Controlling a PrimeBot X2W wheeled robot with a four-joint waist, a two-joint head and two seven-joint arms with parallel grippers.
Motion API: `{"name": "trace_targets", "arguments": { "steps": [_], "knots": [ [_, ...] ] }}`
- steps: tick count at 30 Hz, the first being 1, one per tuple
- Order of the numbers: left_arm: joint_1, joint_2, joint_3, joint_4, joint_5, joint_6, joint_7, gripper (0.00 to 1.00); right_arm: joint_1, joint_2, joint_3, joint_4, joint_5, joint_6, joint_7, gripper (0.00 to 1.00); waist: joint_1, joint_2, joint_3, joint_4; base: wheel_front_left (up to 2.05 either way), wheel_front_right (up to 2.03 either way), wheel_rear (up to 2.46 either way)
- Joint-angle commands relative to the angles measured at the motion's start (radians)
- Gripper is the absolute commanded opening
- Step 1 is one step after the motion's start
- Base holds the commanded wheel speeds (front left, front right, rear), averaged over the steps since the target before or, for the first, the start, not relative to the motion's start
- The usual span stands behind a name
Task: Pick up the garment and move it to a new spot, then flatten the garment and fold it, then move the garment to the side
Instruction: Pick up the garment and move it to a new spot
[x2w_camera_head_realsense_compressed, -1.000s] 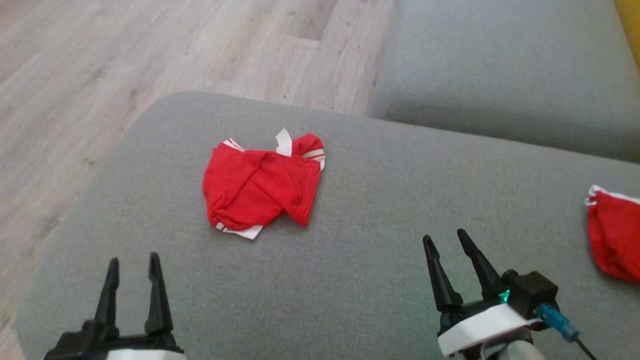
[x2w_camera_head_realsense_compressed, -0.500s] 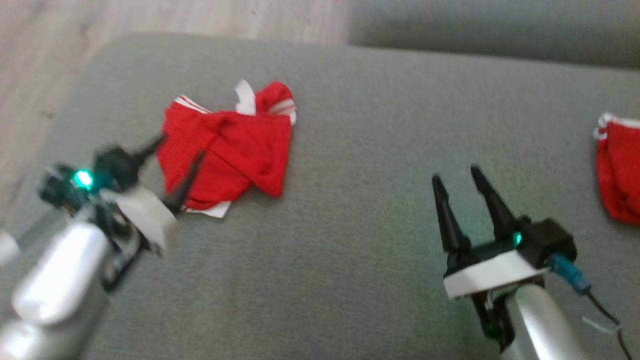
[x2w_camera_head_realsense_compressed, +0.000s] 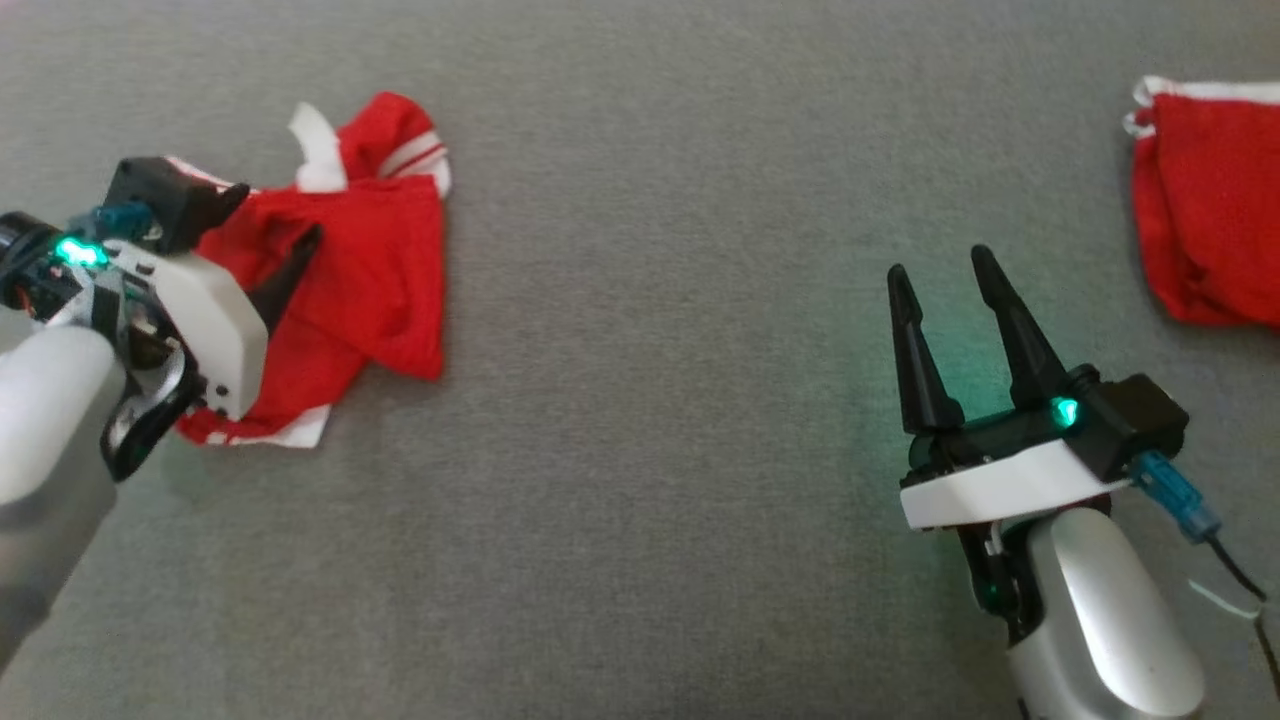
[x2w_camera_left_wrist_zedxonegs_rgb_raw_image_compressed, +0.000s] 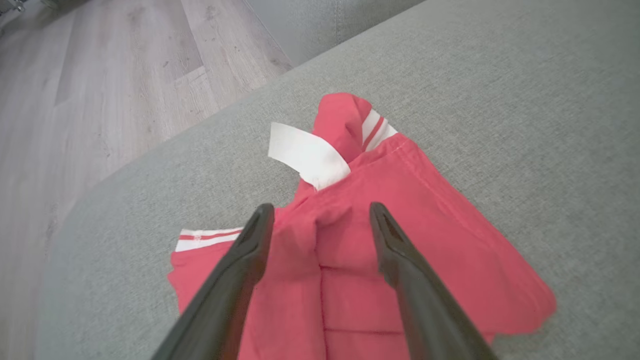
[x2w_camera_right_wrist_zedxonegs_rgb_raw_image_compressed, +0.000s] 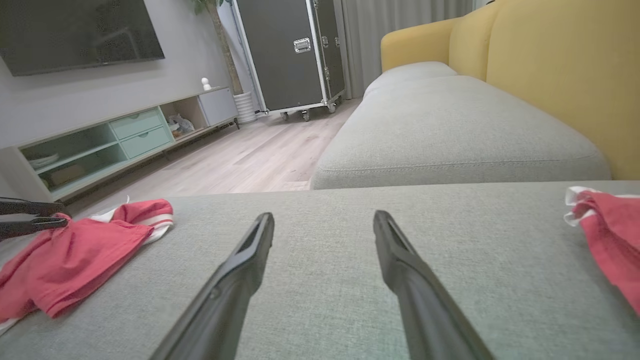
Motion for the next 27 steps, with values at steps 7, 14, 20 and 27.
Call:
{"name": "trace_targets", "arguments": {
  "steps": [7,14,20,27],
  "knots": [
    [-0.125,0.074,-0.082,0.055,-0.095,0.002,0.008,1.00,-0.029,-0.001,0.009,-0.044,0.007,-0.001,-0.011,1.00,-0.0002,0.0000,0.040,-0.040,0.00,0.00,0.00],
    [-0.155,0.082,-0.171,0.082,-0.173,0.002,0.026,0.00,-0.040,-0.001,0.005,-0.041,0.007,-0.001,-0.011,1.00,-0.0002,0.0000,0.031,-0.042,0.00,0.00,0.00],
    [-0.194,0.085,-0.176,0.100,-0.160,0.002,-0.112,0.00,-0.039,-0.001,0.000,-0.036,0.011,-0.001,-0.011,1.00,-0.0002,0.0000,0.005,-0.042,0.00,0.00,0.00],
    [-0.238,0.061,-0.126,0.109,-0.109,0.031,-0.362,0.00,-0.025,-0.001,-0.003,-0.023,0.026,-0.001,-0.011,1.00,-0.0002,0.0000,-0.065,-0.038,0.00,0.00,0.00]
  ]
}}
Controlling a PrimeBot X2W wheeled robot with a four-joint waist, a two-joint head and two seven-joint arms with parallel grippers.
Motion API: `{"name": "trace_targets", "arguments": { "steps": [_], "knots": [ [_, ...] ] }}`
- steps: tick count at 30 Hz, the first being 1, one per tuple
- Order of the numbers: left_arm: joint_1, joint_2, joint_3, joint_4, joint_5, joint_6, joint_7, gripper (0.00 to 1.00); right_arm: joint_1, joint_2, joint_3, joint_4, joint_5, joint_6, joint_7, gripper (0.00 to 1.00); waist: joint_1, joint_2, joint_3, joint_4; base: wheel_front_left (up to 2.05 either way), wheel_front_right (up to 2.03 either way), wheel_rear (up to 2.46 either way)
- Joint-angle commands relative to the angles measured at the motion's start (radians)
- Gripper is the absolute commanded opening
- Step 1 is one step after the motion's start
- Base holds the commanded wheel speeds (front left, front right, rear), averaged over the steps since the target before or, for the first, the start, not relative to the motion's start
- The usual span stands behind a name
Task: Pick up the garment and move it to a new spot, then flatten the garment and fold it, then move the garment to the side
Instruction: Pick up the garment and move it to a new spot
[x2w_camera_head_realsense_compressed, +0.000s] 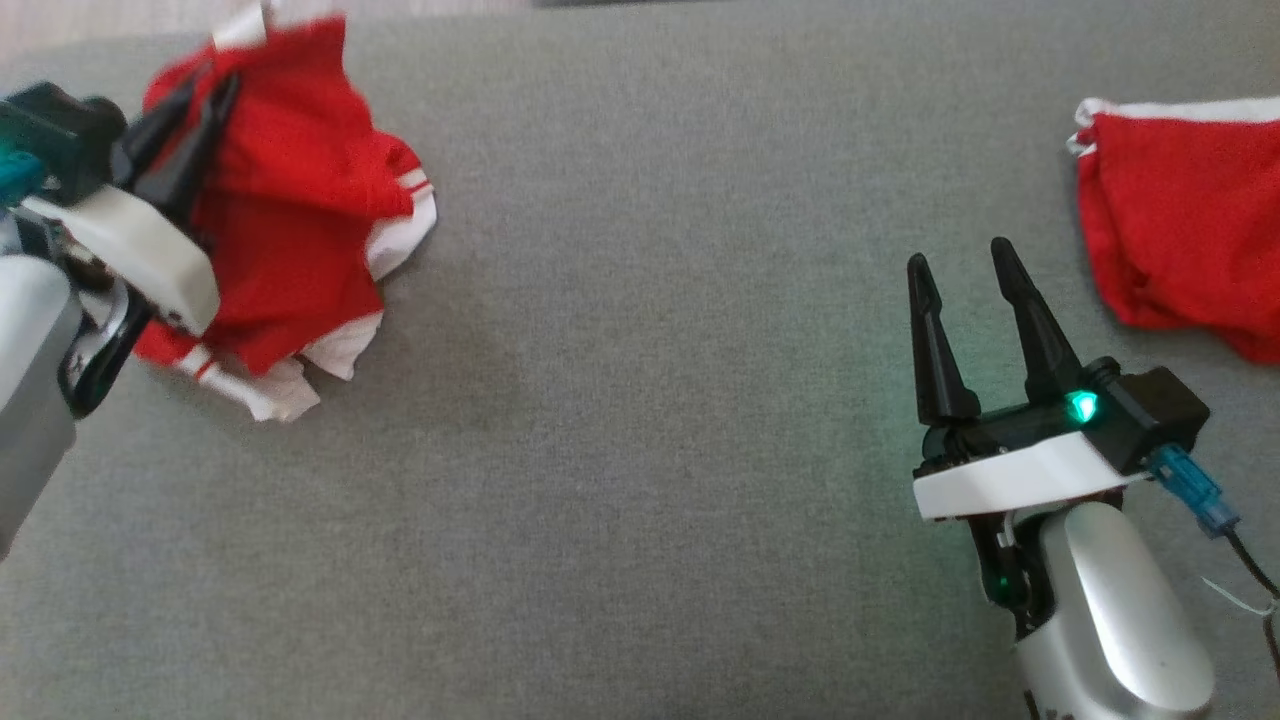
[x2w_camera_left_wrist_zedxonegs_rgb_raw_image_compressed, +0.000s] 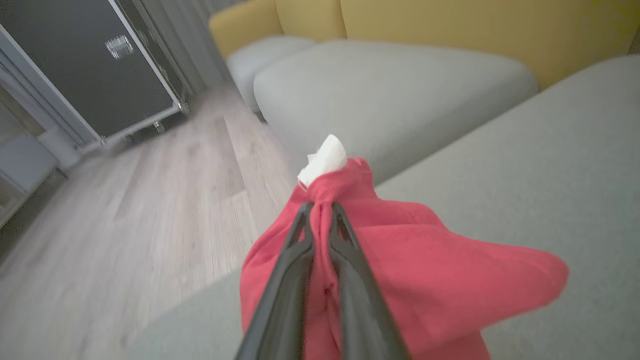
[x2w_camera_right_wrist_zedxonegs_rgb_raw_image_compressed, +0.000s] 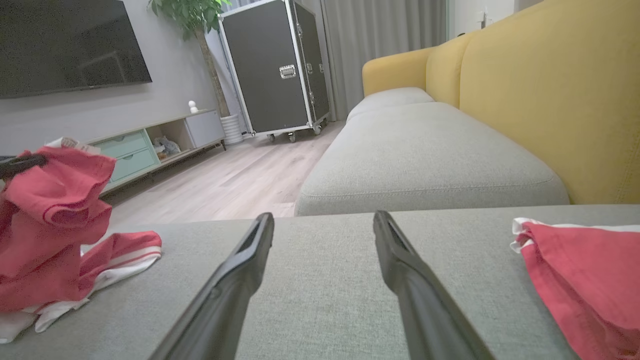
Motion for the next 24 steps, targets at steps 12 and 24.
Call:
{"name": "trace_targets", "arguments": {
  "steps": [12,24],
  "knots": [
    [-0.061,0.065,0.212,-0.267,0.071,0.161,-0.132,0.00,0.022,-0.001,0.037,-0.010,0.036,-0.001,-0.011,1.00,0.0001,0.0000,-0.117,0.012,0.00,0.00,0.00],
    [-0.028,0.067,0.290,-0.421,0.109,0.260,-0.126,0.00,0.005,-0.001,0.050,-0.034,0.059,-0.001,-0.011,1.00,0.0001,0.0000,-0.096,-0.076,0.00,0.00,0.00]
  ]
}}
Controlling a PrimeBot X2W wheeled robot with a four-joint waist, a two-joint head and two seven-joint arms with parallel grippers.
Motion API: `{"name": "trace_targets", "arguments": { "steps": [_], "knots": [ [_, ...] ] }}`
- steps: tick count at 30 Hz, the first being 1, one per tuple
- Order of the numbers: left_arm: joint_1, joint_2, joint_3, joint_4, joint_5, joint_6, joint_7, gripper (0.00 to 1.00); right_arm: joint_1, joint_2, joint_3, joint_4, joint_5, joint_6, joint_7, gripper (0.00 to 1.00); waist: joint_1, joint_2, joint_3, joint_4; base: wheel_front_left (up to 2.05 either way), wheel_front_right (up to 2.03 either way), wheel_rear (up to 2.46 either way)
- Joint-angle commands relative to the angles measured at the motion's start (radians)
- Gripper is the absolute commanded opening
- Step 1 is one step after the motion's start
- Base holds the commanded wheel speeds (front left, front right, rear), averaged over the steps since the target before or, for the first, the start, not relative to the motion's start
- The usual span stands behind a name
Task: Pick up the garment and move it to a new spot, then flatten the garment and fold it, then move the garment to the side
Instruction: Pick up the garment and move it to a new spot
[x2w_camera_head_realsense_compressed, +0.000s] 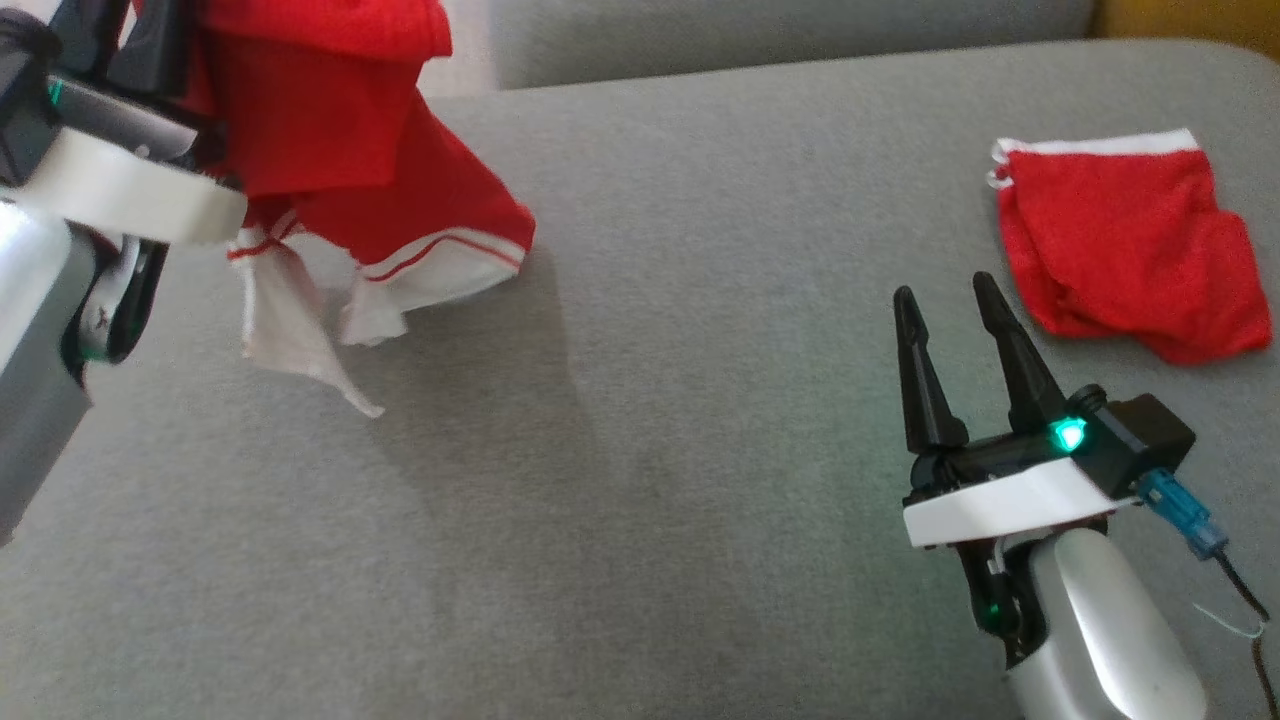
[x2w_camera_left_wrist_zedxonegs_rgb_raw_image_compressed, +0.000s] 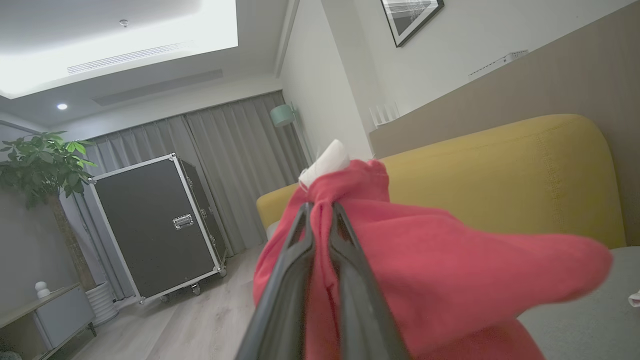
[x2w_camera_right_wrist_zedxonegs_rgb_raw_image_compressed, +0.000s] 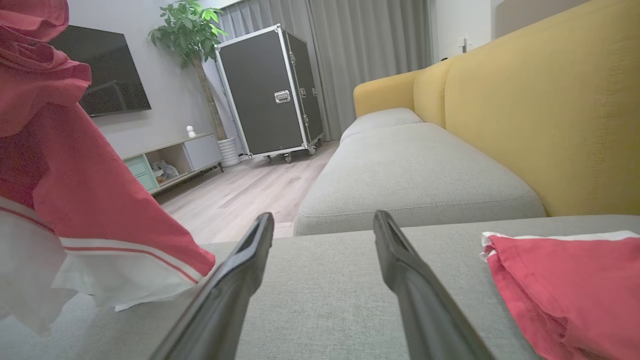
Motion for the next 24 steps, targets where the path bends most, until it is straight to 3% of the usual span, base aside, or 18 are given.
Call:
{"name": "trace_targets", "arguments": {
  "steps": [1,10,18,24],
  "knots": [
    [-0.074,0.029,0.063,-0.024,0.011,0.015,0.004,0.00,-0.040,-0.001,0.022,-0.041,0.010,-0.001,-0.011,1.00,0.0000,-0.0001,0.026,-0.030,0.00,0.00,0.00],
    [-0.185,-0.074,0.024,-0.009,0.071,0.028,0.016,0.00,-0.075,-0.001,0.033,-0.082,0.033,-0.001,-0.011,1.00,0.0000,-0.0001,0.106,-0.120,0.00,0.00,0.00],
    [-0.280,-0.147,0.001,0.100,0.160,0.053,0.004,0.00,-0.100,-0.001,0.037,-0.119,0.062,-0.001,-0.011,1.00,0.0000,-0.0001,0.174,-0.181,0.00,0.00,0.00],
    [-0.176,-0.236,-0.122,0.121,0.205,0.011,-0.001,0.00,-0.098,-0.001,0.017,-0.133,0.069,-0.001,-0.011,1.00,0.0000,-0.0001,0.190,-0.179,0.00,0.00,0.00]
  ]
}}
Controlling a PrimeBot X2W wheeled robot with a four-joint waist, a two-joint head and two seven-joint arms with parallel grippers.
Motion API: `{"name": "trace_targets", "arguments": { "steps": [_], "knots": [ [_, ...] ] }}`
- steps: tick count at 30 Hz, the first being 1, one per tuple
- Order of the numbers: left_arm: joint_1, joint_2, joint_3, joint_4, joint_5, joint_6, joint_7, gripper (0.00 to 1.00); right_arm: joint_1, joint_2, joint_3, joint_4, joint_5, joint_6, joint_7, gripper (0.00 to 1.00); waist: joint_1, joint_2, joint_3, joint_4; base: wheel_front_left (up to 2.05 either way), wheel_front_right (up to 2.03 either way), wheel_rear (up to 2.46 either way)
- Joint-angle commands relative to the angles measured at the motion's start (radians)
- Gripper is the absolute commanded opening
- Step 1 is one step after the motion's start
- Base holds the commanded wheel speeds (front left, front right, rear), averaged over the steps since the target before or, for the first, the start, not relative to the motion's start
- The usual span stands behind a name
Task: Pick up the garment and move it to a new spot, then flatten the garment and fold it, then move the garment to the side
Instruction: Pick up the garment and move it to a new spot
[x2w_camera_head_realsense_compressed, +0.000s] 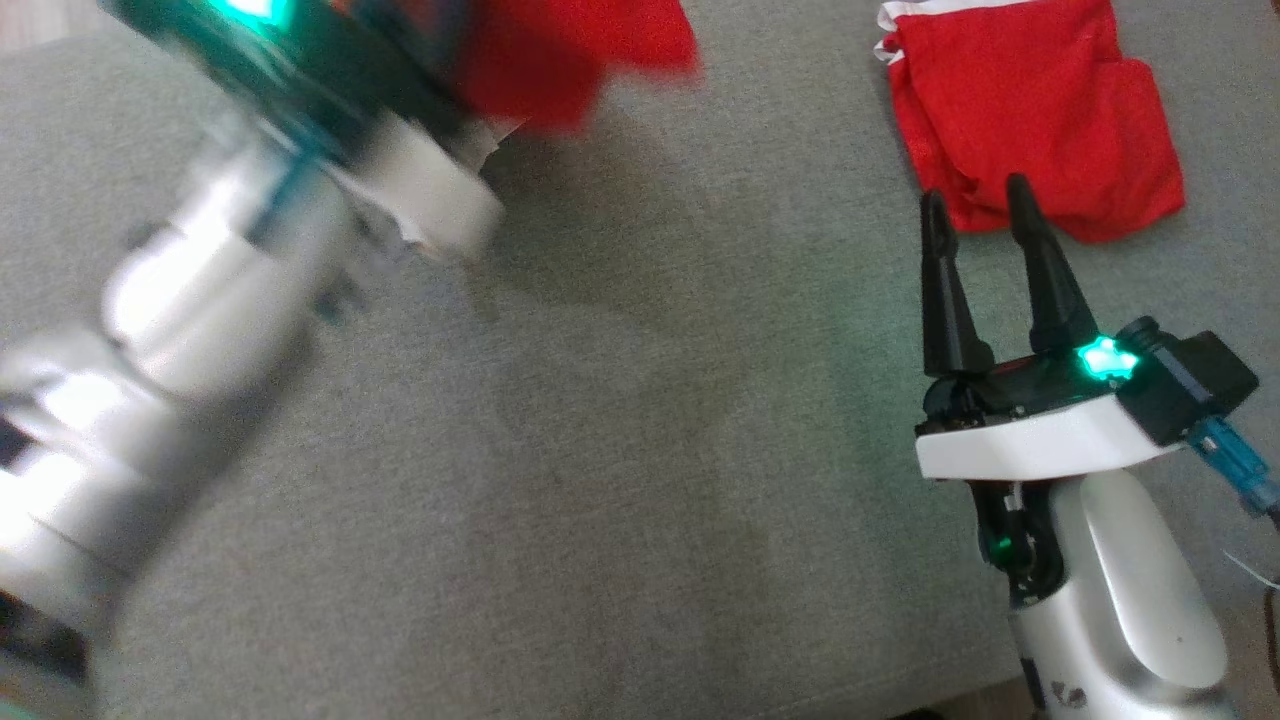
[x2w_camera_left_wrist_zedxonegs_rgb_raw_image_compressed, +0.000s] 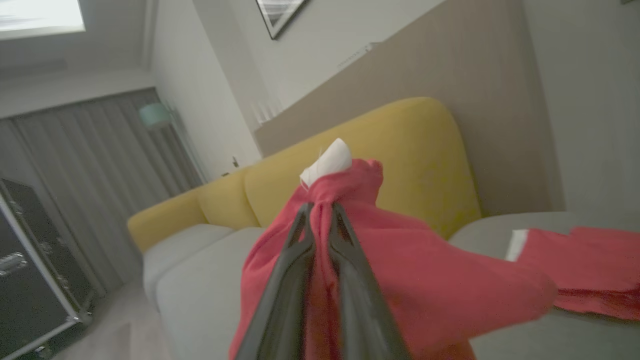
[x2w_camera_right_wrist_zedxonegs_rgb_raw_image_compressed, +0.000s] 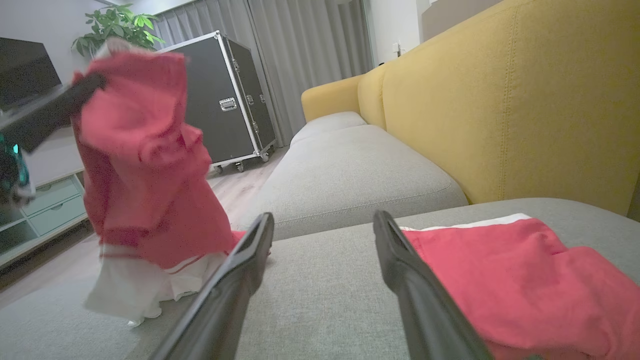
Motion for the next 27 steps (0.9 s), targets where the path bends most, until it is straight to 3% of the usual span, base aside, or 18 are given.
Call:
{"name": "trace_targets", "arguments": {
  "steps": [1,2,3,4,9,13,22,27],
  "knots": [
    [0.030,-0.006,0.004,-0.014,-0.004,-0.011,-0.004,0.00,-0.017,-0.001,0.010,-0.037,0.008,-0.001,-0.011,1.00,-0.0003,0.0000,-0.002,0.007,0.00,0.00,0.00],
    [0.061,-0.029,-0.020,-0.011,-0.008,-0.021,-0.004,0.06,-0.016,-0.001,0.003,-0.036,0.007,-0.001,-0.011,1.00,-0.0003,0.0000,-0.004,0.012,0.00,0.00,0.00],
    [0.091,-0.051,-0.042,-0.008,-0.010,-0.028,-0.005,0.93,-0.015,-0.001,-0.002,-0.034,0.005,-0.001,-0.011,1.00,-0.0003,0.0000,-0.008,0.017,0.00,0.00,0.00],
    [0.118,-0.073,-0.062,-0.005,-0.012,-0.034,-0.005,1.00,-0.014,-0.001,-0.006,-0.031,0.004,-0.001,-0.011,1.00,-0.0003,0.0000,-0.013,0.022,0.00,0.00,0.00],
    [0.204,-0.132,-0.088,0.006,-0.020,-0.032,-0.007,1.00,-0.010,-0.001,-0.005,-0.020,-0.011,-0.001,-0.011,1.00,-0.0003,0.0000,-0.042,0.051,0.00,0.00,0.00],
    [0.245,-0.119,-0.029,-0.038,-0.019,-0.010,-0.008,1.00,0.003,-0.001,-0.001,-0.010,-0.024,-0.001,-0.011,1.00,-0.0003,0.0000,-0.073,0.082,0.00,0.00,0.00],
    [0.504,-0.002,0.220,-0.174,-0.045,0.053,-0.008,1.00,0.052,-0.001,0.000,0.026,-0.058,-0.001,-0.011,1.00,-0.0003,0.0000,-0.186,0.155,0.00,0.00,0.00],
    [0.733,-0.001,0.382,-0.254,-0.049,0.069,-0.008,1.00,0.085,-0.001,0.001,0.048,-0.084,-0.001,-0.011,1.00,-0.0003,0.0000,-0.237,0.198,0.00,0.00,0.00]
  ]
}}
